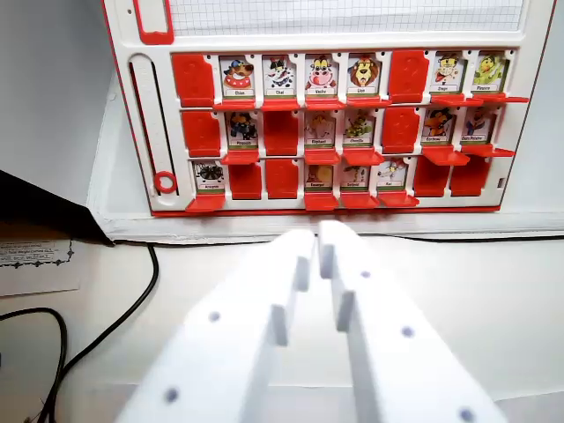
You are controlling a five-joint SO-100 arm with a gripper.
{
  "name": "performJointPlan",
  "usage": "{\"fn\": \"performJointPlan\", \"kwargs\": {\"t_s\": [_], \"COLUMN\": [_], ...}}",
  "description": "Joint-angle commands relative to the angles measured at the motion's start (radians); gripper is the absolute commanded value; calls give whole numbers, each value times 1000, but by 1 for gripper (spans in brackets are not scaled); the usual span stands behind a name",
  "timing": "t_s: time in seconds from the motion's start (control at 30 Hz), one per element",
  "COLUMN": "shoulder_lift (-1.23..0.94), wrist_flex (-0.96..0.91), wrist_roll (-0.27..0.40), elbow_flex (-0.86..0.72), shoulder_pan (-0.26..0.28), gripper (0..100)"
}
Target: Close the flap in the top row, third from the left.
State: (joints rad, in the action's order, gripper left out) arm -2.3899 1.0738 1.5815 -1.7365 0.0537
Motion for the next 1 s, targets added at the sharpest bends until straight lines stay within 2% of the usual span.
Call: {"fn": "performJointPlan", "kwargs": {"t_s": [0.0, 0.5, 0.97], "shoulder_lift": [-9, 137, 486], "wrist_flex": [-110, -494, -724], "wrist_roll": [18, 51, 48], "elbow_flex": [-46, -273, -199], "shoulder_pan": [5, -18, -31], "gripper": [0, 0, 0]}}
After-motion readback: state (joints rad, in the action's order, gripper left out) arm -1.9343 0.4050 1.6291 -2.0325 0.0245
